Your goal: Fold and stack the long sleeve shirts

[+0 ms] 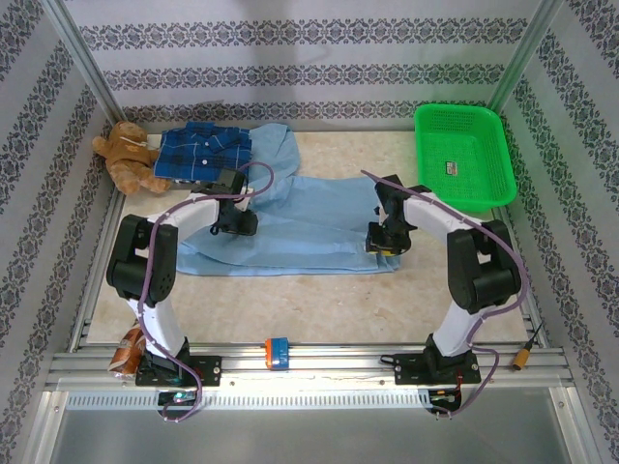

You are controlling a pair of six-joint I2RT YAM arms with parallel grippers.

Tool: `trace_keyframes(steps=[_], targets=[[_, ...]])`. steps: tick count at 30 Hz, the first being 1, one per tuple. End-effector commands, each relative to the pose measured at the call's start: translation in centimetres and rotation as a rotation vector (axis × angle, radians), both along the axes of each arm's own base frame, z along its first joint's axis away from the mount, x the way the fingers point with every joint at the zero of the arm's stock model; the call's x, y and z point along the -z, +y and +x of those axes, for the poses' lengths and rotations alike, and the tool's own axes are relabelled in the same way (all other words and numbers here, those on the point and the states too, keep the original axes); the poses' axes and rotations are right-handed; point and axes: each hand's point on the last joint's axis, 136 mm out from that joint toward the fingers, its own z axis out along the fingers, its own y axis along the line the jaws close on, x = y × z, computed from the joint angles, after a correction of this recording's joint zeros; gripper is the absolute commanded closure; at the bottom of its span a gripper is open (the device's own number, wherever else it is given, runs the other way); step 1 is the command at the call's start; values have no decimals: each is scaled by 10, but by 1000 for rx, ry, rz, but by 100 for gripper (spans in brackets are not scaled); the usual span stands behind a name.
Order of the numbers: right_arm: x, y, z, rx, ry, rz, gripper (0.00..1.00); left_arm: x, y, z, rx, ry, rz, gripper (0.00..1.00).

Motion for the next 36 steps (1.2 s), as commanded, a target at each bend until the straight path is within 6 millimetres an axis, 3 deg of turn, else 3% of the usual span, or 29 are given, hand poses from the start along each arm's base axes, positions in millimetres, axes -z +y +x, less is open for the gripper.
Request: trace_keyframes(steps=[1,3,5,7,9,11,14,17,20,23,28,36], targets=[[-13,-13,12,41,-83,-70,50,-32,9,12,-95,-57,-14,28],[-35,-20,14,69,-160,-99,44,-62,10,8,-133,-108,-42,17],[-60,-14,13,66,-236,-80,40,-92,19,0,-198,-148,-42,10],[-82,9,12,17,-315,-35,34,-114,19,-12,-239,-171,-87,5],[-87,37,11,-35,-322,41,34,-118,12,-22,-247,-164,-160,4],[-79,56,14,-33,-280,97,38,-106,7,-28,-263,-122,-193,4],[-54,71,28,16,-241,145,48,-71,14,-28,-340,-42,-199,9],[-29,76,40,71,-216,160,52,-40,39,-21,-475,-6,-188,18],[-3,71,37,103,-163,121,57,-14,64,-19,-565,9,-131,20],[17,52,24,147,-108,25,57,7,89,-30,-642,35,-60,20],[36,9,-15,253,-34,-130,55,34,121,-66,-744,106,17,20],[46,-3,-58,272,27,-206,55,35,109,-105,-795,111,-99,15]])
